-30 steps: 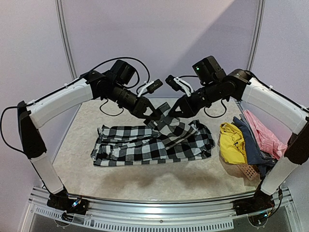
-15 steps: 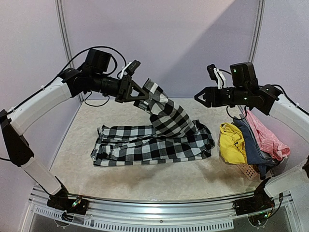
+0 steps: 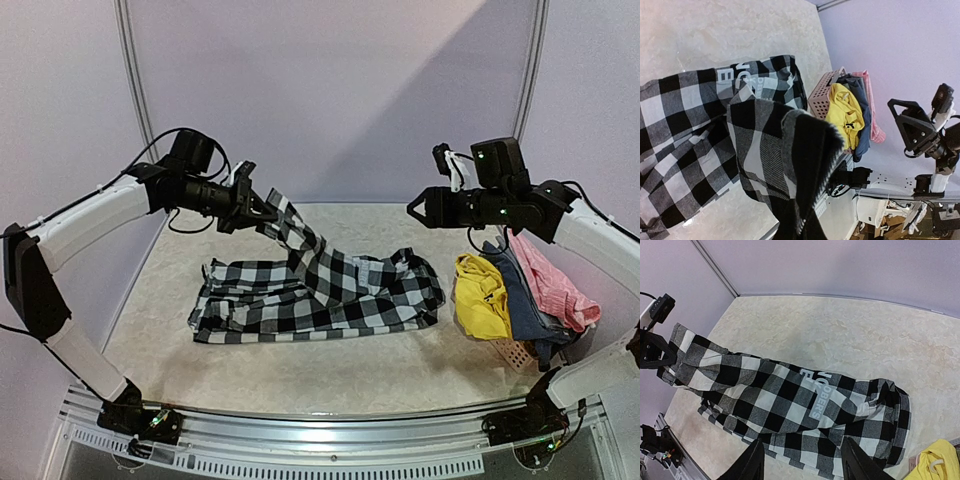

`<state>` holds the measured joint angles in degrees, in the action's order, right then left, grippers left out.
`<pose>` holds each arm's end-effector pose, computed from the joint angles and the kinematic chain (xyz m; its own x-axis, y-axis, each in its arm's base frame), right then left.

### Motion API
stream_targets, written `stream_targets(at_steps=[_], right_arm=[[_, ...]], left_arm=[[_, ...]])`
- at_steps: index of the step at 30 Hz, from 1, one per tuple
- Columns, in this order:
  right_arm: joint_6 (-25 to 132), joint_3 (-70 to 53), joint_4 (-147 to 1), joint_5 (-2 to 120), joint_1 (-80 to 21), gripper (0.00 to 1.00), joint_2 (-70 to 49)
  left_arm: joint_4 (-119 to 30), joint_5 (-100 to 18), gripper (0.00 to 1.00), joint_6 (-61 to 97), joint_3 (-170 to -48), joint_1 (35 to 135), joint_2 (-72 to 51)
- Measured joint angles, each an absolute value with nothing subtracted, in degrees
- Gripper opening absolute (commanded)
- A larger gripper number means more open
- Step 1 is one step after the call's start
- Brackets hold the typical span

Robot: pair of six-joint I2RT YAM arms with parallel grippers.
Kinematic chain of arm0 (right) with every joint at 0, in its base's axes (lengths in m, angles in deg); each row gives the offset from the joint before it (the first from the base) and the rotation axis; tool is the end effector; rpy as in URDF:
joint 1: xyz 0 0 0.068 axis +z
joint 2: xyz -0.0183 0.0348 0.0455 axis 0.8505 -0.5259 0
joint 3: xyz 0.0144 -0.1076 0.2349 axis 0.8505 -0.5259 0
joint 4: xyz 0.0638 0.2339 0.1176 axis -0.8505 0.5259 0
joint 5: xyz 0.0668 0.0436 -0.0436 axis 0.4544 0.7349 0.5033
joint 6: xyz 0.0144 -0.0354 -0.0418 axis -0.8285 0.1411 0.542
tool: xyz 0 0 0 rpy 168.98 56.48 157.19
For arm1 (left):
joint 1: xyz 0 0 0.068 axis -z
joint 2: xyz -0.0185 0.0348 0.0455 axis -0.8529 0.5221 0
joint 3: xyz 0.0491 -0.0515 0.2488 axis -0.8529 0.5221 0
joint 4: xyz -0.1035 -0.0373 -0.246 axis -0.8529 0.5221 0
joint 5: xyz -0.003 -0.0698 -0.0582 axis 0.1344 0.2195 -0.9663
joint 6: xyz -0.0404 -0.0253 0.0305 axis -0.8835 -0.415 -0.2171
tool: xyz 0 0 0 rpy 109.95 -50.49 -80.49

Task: Fold and stack the mixed laundry pile
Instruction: Adjust the rectangle-folded shirt at the center of the board.

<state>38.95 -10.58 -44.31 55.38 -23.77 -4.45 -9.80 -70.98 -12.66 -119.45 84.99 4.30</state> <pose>0.2517 0.1763 0.3498 -0.6152 0.0201 -0.7881 -0.4213 0.8366 0.3502 0.3113 -0.1823 0.3222 -0.9483 -0.1163 -0.2953 0.1847 0.5547 -0.8113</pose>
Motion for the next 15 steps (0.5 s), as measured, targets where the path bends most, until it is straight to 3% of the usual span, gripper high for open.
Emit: stream_targets(at_steps=[15], right_arm=[[38.51,-11.33,-42.69,54.22,-23.83,0.53,-5.91]], left_arm=[[-10.87,-68.02,0.0,-15.2,-114.14,83.37,7.23]])
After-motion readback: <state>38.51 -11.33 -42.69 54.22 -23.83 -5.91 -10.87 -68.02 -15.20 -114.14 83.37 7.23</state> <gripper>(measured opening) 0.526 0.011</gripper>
